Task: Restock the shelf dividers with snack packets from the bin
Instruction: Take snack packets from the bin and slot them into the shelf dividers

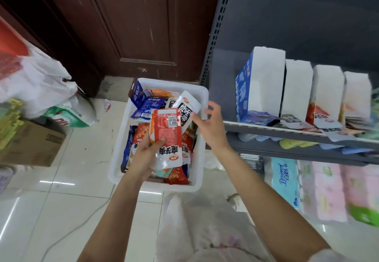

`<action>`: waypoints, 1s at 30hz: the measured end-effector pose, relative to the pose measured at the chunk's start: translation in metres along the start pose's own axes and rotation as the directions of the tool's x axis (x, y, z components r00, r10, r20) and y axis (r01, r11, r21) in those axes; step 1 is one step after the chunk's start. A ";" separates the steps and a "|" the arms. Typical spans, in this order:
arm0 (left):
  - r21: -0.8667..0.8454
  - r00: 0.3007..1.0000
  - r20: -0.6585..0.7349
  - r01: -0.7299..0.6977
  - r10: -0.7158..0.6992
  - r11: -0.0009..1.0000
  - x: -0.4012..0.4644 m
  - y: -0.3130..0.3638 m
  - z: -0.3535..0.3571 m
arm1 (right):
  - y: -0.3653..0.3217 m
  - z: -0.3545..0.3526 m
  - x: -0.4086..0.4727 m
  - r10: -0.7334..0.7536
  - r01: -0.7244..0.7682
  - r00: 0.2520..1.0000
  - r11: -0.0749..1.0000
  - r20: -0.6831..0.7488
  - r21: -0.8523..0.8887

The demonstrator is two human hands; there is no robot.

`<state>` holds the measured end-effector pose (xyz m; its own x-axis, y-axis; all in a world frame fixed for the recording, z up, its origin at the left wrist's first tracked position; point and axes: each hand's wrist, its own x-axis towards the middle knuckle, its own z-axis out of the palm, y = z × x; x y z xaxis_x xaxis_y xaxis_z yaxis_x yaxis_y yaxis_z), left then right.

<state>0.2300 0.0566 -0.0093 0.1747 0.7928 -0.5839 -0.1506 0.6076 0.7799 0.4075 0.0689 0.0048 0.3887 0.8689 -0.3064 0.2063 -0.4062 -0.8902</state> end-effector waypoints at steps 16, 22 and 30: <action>0.434 0.443 0.780 -0.892 0.441 0.129 -0.023 0.063 0.132 | -0.046 -0.186 -0.029 0.182 -0.207 0.978 0.772 0.102 0.602; 0.311 0.276 0.869 -0.950 0.410 -0.019 -0.012 0.040 0.214 | -0.001 -0.279 -0.028 0.280 -0.106 0.949 0.715 -0.144 0.691; 0.426 0.602 0.510 -0.797 0.614 0.428 -0.029 0.007 0.283 | 0.029 -0.359 -0.022 -0.044 0.326 0.836 0.842 -0.547 0.431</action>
<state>0.4989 0.0241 0.0771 0.5087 0.8262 0.2422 0.2106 -0.3921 0.8955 0.7270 -0.0635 0.1062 0.8071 0.5894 -0.0328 -0.0863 0.0628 -0.9943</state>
